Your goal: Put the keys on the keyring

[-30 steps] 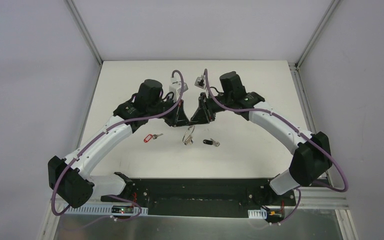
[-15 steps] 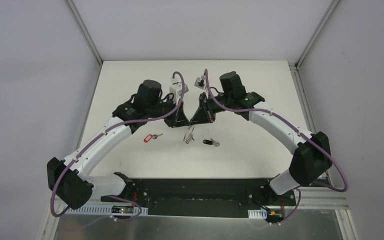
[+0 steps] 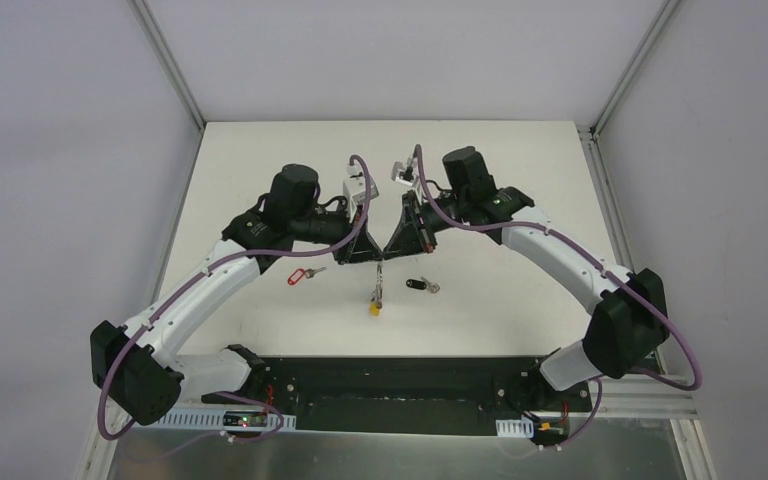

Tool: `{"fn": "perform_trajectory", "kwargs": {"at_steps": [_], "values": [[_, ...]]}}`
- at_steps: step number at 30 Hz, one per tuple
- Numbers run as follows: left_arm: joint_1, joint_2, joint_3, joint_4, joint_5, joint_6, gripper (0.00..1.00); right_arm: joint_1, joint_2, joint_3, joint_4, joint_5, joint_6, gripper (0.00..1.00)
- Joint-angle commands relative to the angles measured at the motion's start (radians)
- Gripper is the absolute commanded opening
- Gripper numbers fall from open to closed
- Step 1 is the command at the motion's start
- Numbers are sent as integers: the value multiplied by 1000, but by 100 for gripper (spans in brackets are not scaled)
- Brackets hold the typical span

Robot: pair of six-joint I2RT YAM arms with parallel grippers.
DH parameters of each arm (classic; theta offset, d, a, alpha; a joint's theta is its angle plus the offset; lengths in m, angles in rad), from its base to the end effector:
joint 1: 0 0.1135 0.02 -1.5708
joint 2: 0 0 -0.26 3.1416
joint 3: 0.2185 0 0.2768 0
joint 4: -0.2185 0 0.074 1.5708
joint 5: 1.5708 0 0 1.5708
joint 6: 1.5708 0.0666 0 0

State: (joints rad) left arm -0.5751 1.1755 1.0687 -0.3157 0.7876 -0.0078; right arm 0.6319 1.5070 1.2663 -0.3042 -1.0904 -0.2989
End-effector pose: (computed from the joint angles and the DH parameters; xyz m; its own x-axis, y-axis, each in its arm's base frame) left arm 0.2305 -0.2057 0.3347 -0.3513 0.2211 -0.9098 0.9234 0.2422 -0.2977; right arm 0.2635 0.2661 0.3125 -0.1391 -0.2705 -0.9526 -0.9688 -0.1619 0.1875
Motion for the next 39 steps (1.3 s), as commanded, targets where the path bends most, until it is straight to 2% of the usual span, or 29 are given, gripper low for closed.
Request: {"fn": "perform_trajectory", "kwargs": {"at_steps": [1,11,19,29,36,39], "values": [[-14,-25,-15,87,156,20,15,-3,-55,-4,37,-32,-51,0],[-14,-10,-16,129,237,25,27,-4,-97,-31,44,-46,-63,0],[-13,-15,-17,109,312,86,30,-16,-114,-44,42,-54,-68,0],[0,-39,7,-15,281,219,31,-26,-134,-59,27,-27,-88,0],[-2,-32,-5,35,261,228,34,-25,-131,-49,37,-52,-70,0],[-2,-23,4,13,242,298,34,-24,-129,-48,31,-68,-72,0]]}}
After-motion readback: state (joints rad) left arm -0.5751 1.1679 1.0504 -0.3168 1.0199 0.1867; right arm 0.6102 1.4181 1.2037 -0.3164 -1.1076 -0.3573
